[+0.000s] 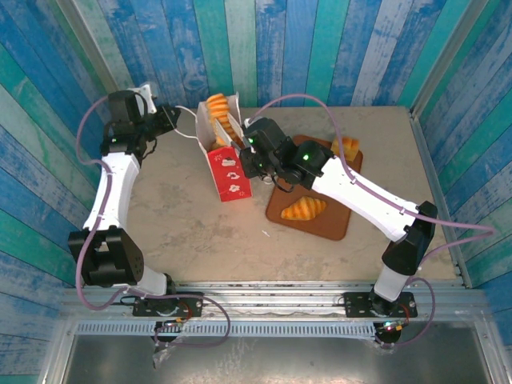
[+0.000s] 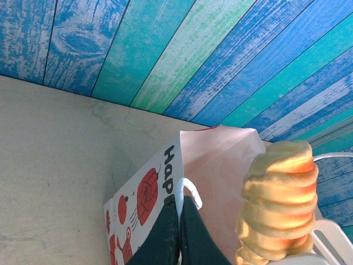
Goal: Place the fake bread into the paper bag
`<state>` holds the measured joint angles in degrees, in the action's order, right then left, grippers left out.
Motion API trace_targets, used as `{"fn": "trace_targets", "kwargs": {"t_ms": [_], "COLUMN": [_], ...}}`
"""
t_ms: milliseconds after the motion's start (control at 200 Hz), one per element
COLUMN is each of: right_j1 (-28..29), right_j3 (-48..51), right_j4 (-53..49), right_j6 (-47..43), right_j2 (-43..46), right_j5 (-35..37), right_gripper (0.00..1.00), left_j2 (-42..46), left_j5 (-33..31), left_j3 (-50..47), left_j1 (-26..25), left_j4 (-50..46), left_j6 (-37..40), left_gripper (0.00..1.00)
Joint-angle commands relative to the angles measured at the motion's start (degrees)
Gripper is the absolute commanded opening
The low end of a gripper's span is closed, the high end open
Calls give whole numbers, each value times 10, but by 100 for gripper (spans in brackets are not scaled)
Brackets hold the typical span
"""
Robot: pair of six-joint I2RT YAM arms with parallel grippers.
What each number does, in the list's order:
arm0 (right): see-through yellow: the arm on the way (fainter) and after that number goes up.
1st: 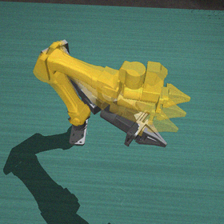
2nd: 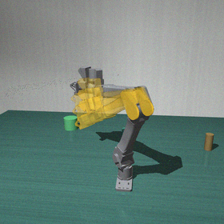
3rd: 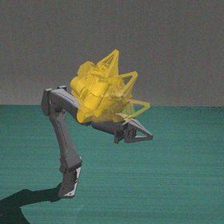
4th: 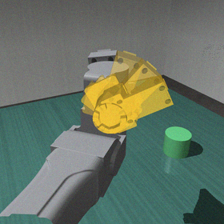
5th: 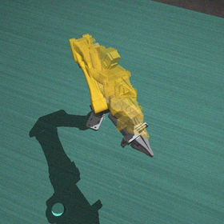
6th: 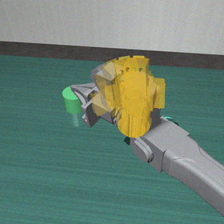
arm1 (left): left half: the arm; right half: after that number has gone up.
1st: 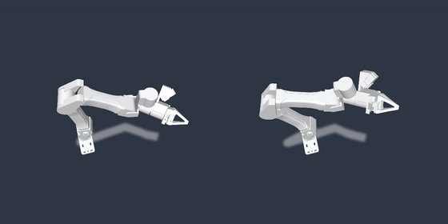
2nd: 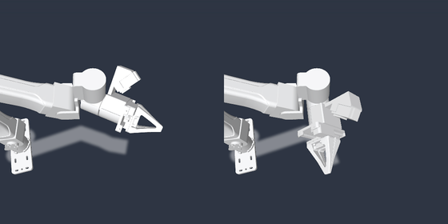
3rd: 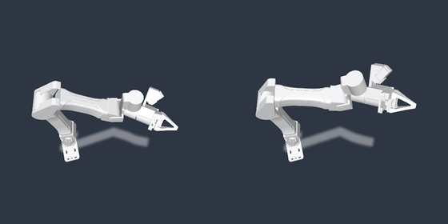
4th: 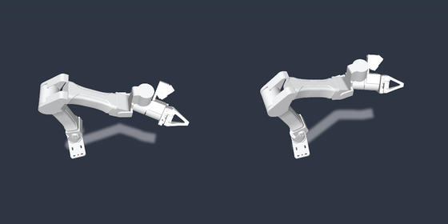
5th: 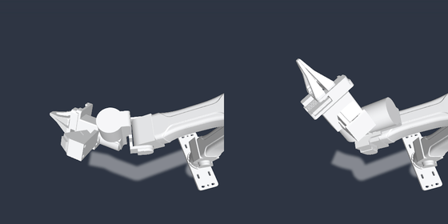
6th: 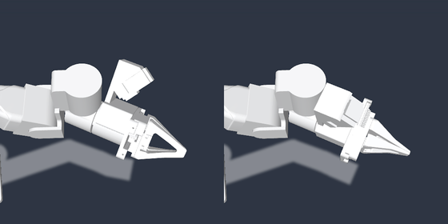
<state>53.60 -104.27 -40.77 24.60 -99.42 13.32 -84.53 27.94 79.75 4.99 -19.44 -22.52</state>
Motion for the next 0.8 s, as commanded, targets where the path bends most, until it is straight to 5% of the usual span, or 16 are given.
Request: {"fn": "trace_targets", "kwargs": {"t_ms": [0,796], "right_j1": [-2,-2], "right_j3": [-21,-49], "right_j4": [9,15], "right_j6": [2,0], "right_j2": [0,-2], "right_j5": [10,-1], "right_gripper": [42,50], "left_j2": [28,25], "left_j5": [-1,13], "left_j3": [-6,-11], "left_j1": [2,2], "left_j4": [0,11], "left_j6": [8,2], "left_gripper": [3,8]}}
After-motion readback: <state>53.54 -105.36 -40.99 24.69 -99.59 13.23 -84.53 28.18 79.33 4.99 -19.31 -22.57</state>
